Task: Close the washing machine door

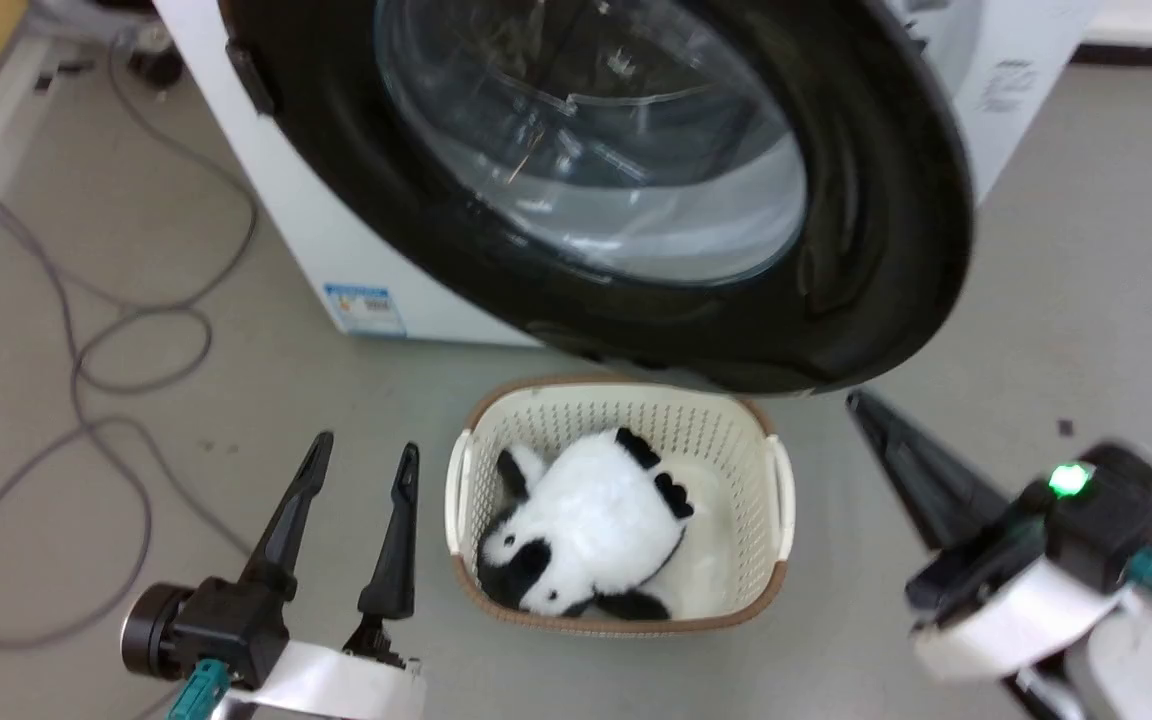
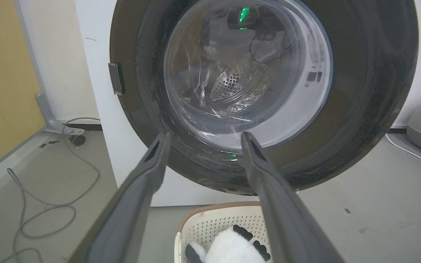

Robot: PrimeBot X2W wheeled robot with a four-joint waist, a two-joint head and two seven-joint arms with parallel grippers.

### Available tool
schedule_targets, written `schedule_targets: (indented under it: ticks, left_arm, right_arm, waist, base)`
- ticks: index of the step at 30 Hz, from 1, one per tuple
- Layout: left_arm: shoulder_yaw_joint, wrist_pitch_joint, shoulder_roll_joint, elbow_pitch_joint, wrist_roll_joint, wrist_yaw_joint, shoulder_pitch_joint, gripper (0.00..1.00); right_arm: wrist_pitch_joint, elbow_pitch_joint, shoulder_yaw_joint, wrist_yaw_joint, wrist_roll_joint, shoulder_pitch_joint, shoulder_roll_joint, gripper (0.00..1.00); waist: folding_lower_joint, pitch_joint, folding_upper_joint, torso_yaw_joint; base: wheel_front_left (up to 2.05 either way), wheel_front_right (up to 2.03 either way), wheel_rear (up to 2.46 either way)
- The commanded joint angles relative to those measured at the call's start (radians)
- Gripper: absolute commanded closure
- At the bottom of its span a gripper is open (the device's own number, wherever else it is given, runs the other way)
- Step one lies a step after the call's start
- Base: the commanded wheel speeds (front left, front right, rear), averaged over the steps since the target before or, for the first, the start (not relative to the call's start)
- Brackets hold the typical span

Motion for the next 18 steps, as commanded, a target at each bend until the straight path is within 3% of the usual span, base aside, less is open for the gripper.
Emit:
schedule_targets:
  ticks: [1, 10, 18]
  left_arm:
    - [-0.002, -0.004, -0.005, -0.010, 0.008, -0.004, -0.025, 0.00]
    - [-0.030, -0.004, -0.015, -0.017, 0.018, -0.008, -0.076, 0.00]
    - [-0.046, -0.004, -0.019, -0.024, 0.028, -0.004, -0.104, 0.00]
  right_arm:
    - [-0.004, 0.011, 0.018, 0.001, 0.023, -0.059, -0.034, 1.00]
    - [0.013, 0.130, 0.110, 0.001, 0.142, -0.285, -0.196, 1.00]
    - [0.042, 0.248, 0.114, 0.001, 0.232, -0.439, -0.261, 1.00]
  waist:
    - [0.0000, 0.045, 0.0000, 0.030]
    - [0.0000, 0.116, 0.0000, 0.080]
    - [0.0000, 0.180, 0.0000, 0.110]
  base:
    - [0.00, 0.00, 0.00]
    - [0.00, 0.00, 0.00]
    - [0.00, 0.00, 0.00]
